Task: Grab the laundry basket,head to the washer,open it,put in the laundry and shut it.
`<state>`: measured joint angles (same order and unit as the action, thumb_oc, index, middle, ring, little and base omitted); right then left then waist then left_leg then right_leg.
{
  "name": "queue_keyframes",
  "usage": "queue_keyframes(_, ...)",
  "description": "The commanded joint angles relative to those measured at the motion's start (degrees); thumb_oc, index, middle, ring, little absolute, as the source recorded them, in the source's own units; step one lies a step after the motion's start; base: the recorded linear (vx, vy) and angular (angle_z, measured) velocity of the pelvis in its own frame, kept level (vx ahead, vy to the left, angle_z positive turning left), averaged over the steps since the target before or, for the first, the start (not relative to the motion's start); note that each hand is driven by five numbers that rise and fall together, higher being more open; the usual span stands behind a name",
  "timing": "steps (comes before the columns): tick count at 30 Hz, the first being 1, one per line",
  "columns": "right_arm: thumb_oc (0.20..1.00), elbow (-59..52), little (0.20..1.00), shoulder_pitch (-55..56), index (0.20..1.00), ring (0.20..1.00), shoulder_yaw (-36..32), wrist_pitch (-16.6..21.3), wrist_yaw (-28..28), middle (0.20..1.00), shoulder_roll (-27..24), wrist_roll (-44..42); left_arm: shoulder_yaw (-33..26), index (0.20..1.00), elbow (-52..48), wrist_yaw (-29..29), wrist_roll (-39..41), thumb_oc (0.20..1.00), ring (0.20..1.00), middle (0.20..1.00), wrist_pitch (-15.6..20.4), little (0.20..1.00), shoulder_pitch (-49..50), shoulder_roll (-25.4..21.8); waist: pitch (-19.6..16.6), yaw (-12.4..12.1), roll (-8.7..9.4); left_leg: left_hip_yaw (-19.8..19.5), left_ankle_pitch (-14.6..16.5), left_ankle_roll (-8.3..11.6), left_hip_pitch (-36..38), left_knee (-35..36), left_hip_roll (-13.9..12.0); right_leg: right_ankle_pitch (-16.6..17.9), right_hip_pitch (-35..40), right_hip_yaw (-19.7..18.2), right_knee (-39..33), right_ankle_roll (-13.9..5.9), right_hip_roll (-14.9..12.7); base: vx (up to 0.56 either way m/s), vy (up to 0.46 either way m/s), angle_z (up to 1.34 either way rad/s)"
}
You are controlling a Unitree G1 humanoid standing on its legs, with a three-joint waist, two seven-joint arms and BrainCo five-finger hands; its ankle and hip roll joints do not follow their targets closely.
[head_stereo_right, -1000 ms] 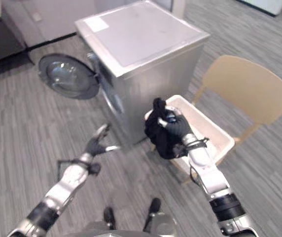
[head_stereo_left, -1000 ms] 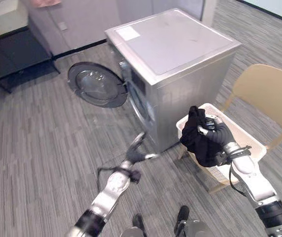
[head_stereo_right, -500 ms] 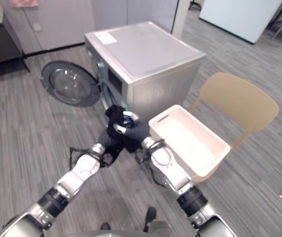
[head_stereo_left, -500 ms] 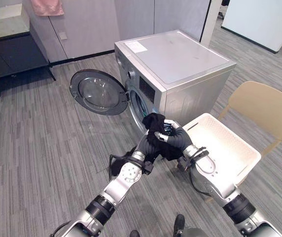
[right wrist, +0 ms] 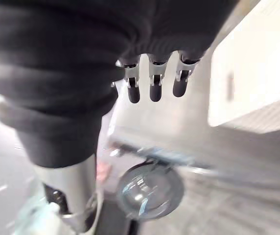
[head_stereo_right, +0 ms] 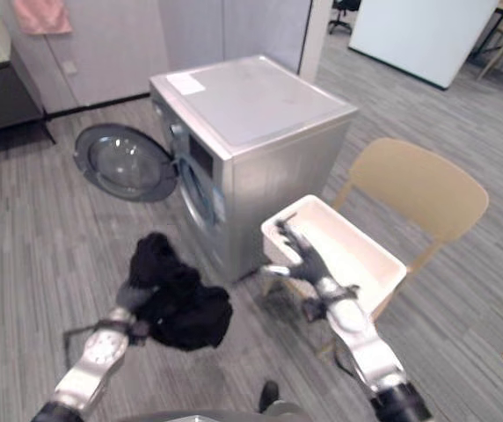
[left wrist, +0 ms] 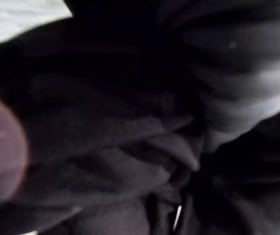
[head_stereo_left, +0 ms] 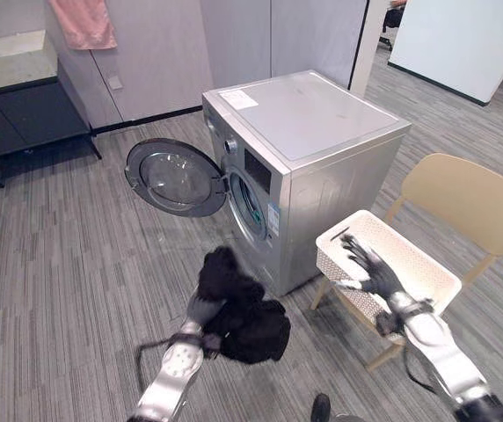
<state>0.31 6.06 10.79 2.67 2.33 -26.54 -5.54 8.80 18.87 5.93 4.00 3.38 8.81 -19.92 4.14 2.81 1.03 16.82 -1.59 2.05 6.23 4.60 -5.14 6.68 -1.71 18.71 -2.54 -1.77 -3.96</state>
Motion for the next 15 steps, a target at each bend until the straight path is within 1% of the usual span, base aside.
queue_keyframes(1,1.000,3.9,1.000,0.0,1.000,1.000,-1.3,1.5,1.6,1.000,2.2,1.3,-3.5,0.200,1.6,-2.1,2.5,0.200,0.200,0.200,2.1,0.200,-1.1,-1.6,0.2,-1.1,2.05,-3.3,1.6,0.57,-2.3,0.4,1.7,-11.7,5.5,-1.9,4.6,-4.34,-1.3,0.00,-0.049,-0.01)
queue_keyframes(3,1.000,9.3,1.000,1.8,1.000,1.000,-2.2,0.9,2.3,1.000,3.0,2.1,-7.1,0.200,5.3,-2.7,4.8,0.200,0.200,0.200,1.5,0.200,1.2,-0.9,0.9,-1.5,1.77,-3.8,1.4,0.59,-2.5,0.2,1.8,-12.4,5.3,-1.5,5.4,-4.08,-1.3,-0.01,-0.049,0.02)
queue_keyframes(5,1.000,14.2,1.000,2.0,1.000,1.000,-2.6,0.3,2.5,1.000,3.6,2.1,-9.4,0.200,8.9,-2.6,5.9,0.200,0.200,0.200,1.0,0.200,1.8,-0.8,2.1,-1.8,1.50,-4.3,1.2,0.63,-3.0,-0.5,1.7,-13.0,4.7,-1.2,6.6,-3.68,-1.4,-0.04,-0.043,0.06)
queue_keyframes(7,1.000,15.8,1.000,1.9,1.000,1.000,-2.7,0.2,2.5,1.000,3.7,2.1,-9.9,0.200,9.9,-2.5,5.8,0.200,0.200,0.200,0.9,0.200,1.8,-0.9,2.6,-1.9,1.45,-4.6,1.3,0.64,-3.5,-1.3,1.7,-13.1,4.4,-1.1,6.9,-3.60,-1.4,-0.07,-0.034,0.07)
queue_keyframes(9,1.000,24.3,1.000,-0.3,1.000,1.000,-2.9,0.1,0.7,1.000,4.3,1.0,-10.4,0.200,14.1,-1.6,5.9,0.200,0.200,0.200,0.6,0.200,0.1,-2.1,6.0,-2.9,1.67,-5.9,2.6,1.05,-10.1,-9.6,1.4,-13.4,2.6,0.6,7.6,-2.69,-2.3,-0.18,-0.055,0.24)
queue_keyframes(10,1.000,24.4,1.000,-0.3,1.000,1.000,-2.9,0.1,0.7,1.000,4.3,1.0,-10.4,0.200,14.1,-1.6,5.9,0.200,0.200,0.200,0.7,0.200,0.1,-2.1,6.0,-2.8,1.66,-6.0,2.7,1.05,-10.3,-9.7,1.4,-13.4,2.6,0.6,7.7,-2.69,-2.3,-0.12,-0.026,0.39)
queue_keyframes(12,1.000,27.0,1.000,-1.0,1.000,1.000,-2.9,0.0,-0.3,1.000,4.1,1.9,-10.6,0.200,15.2,-1.1,6.2,0.200,0.200,0.200,0.5,0.200,-0.6,-2.3,6.9,-3.2,1.95,-5.4,3.2,1.47,-13.4,-13.3,0.8,-13.8,2.2,2.6,7.6,-2.29,-2.9,-0.04,-0.021,0.52)
queue_keyframes(13,1.000,28.0,1.000,-1.0,1.000,1.000,-2.9,-0.3,-0.8,1.000,3.9,2.3,-10.5,0.200,15.5,-0.9,6.5,0.200,0.200,0.200,0.4,0.200,-0.8,-2.3,7.0,-3.5,2.08,-4.8,4.2,2.08,-13.6,-13.9,0.2,-14.7,2.6,3.1,7.7,-2.59,-3.1,0.03,0.007,0.53)
queue_keyframes(14,1.000,29.2,1.000,-1.1,1.000,1.000,-2.8,-0.5,-1.2,1.000,4.0,2.6,-10.4,0.200,15.3,-0.9,6.6,0.200,0.200,0.200,0.4,0.200,-0.8,-2.3,7.1,-3.7,2.09,-3.3,3.8,2.07,-14.2,-13.8,-0.6,-14.6,2.7,4.6,7.6,-2.75,-3.4,0.10,0.046,0.53)
queue_keyframes(15,1.000,29.6,1.000,-1.0,1.000,1.000,-2.7,-0.6,-1.3,1.000,4.0,3.2,-10.0,0.200,15.2,-1.1,6.4,0.200,0.200,0.200,0.3,0.200,-0.7,-2.3,6.7,-3.7,1.98,-1.7,3.2,2.05,-14.0,-12.3,-1.2,-14.3,3.0,6.1,7.1,-3.10,-3.6,0.08,0.091,0.71)
